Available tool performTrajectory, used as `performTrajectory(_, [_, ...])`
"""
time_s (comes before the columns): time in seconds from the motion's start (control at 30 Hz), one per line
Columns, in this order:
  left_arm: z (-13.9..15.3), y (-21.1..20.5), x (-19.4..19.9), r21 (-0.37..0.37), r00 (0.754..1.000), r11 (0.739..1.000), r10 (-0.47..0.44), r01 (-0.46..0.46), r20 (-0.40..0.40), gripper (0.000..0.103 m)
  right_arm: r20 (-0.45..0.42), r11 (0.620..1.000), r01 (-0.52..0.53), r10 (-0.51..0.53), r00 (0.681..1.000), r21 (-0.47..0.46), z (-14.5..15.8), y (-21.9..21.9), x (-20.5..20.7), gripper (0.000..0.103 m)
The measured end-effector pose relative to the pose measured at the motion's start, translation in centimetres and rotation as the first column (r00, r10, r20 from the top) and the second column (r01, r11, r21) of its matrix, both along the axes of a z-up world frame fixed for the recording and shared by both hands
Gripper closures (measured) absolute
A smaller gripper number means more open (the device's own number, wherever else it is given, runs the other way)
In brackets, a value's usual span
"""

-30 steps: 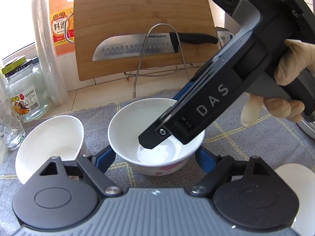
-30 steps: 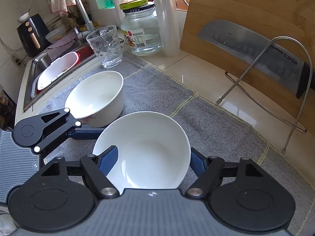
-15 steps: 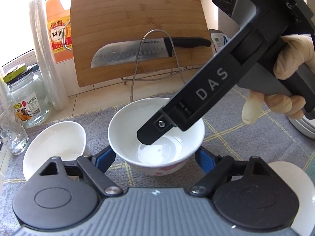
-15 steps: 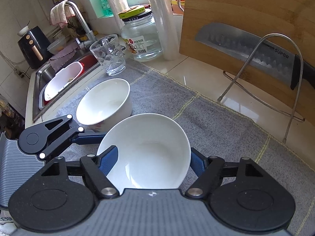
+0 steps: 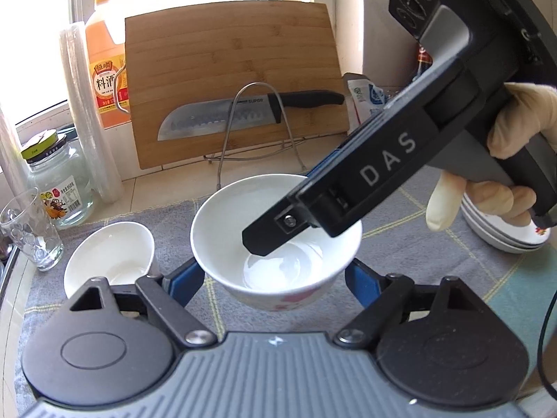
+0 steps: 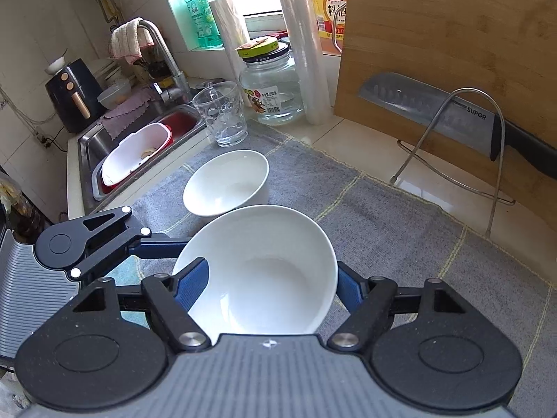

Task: Organize plates and bowls
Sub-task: 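Lift the pink-flower bowl and carry it over the placed white bowl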

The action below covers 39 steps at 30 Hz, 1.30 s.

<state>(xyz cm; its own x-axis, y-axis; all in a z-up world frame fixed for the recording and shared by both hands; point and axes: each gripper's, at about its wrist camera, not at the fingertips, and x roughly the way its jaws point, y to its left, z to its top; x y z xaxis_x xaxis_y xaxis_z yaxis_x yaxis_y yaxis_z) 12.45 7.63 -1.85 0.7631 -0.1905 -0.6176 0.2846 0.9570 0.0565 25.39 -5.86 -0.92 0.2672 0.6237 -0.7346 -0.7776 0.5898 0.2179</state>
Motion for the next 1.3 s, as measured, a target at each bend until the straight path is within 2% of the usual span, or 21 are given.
performTrajectory(0.3, [0.5, -1.4, -3.0, -0.004, 0.998, 0.998, -0.055, 0.055, 0.012, 0.016, 0.020, 0.999, 0.033, -0.033, 0.999, 0.002, 0.9, -2.4, -4.0, 0.021])
performTrajectory(0.63, [0.0, -3.2, -5.9, 0.005, 0.991, 0.991, -0.137, 0.137, -0.009, 0.016, 0.008, 0.995, 0.102, -0.102, 0.995, 0.006, 0.2, -5.1, -7.8, 0.021])
performTrajectory(0.93, [-0.6, -4.2, -7.1, 0.001, 0.983, 0.983, -0.184, 0.184, -0.025, 0.016, 0.005, 0.989, 0.149, -0.149, 0.989, -0.008, -0.2, -6.3, -9.6, 0.021])
performTrajectory(1.3, [-1.5, -4.8, -7.4, 0.000, 0.977, 0.979, -0.202, 0.202, -0.068, 0.016, -0.023, 0.987, 0.157, -0.158, 0.987, -0.029, -1.5, -6.8, -10.3, 0.021])
